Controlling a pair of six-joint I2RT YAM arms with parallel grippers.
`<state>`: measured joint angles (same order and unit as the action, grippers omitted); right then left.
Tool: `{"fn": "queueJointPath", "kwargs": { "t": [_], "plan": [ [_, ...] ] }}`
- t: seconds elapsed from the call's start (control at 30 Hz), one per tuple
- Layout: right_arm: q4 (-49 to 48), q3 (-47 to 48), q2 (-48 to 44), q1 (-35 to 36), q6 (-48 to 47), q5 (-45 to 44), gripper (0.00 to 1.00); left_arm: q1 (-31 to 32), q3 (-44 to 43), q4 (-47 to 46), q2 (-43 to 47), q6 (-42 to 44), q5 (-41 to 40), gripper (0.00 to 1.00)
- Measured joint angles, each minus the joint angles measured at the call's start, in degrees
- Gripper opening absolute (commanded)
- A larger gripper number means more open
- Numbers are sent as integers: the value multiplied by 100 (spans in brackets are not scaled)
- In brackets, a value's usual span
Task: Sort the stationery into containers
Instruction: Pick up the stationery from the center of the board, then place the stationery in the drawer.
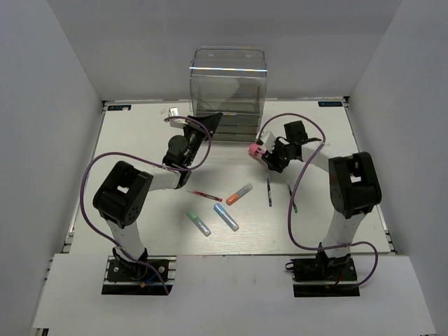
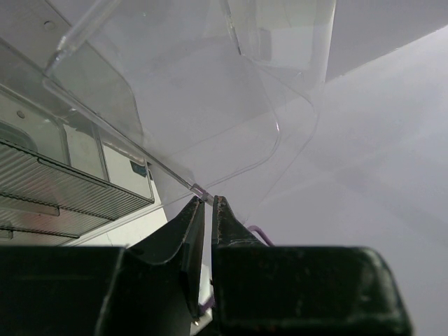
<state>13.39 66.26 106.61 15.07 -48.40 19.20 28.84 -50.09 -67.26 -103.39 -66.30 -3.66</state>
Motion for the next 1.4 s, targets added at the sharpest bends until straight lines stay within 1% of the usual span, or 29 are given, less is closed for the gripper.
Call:
{"fn": "queueJointPath", "kwargs": {
  "t": [0.23, 0.27, 0.37, 0.53, 0.67, 0.77, 0.9, 1.1, 1.4],
  "plan": [
    [87, -723, -1150, 2, -197, 299, 11, 0, 13, -4, 0, -9, 0, 0],
    [87, -769, -1303, 4, -219, 343, 10, 0, 13, -4, 0, -11, 0, 0],
    [35, -804, -1668, 9, -282, 448, 10, 0, 13, -4, 0, -13, 0, 0],
    [-140, -804, -2006, 50, -328, 581, 8, 0, 13, -4, 0, -13, 2, 0],
    [-157, -750, -2063, 146, -345, 671, 8, 0, 13, -7, 0, -13, 2, 0],
    [-175, -538, -2063, 278, -352, 664, 8, 0, 13, -9, 0, -13, 4, 0],
    [-535, -138, -2017, 492, -345, 507, 8, 0, 13, -11, 0, -13, 2, 0],
    [-1309, 210, -1722, 846, -428, -48, 8, 0, 13, -22, 0, -13, 2, 0],
    [-1956, 286, -1191, 1320, -772, -999, 8, 0, 7, -50, 0, -22, 2, 0]
  ]
}}
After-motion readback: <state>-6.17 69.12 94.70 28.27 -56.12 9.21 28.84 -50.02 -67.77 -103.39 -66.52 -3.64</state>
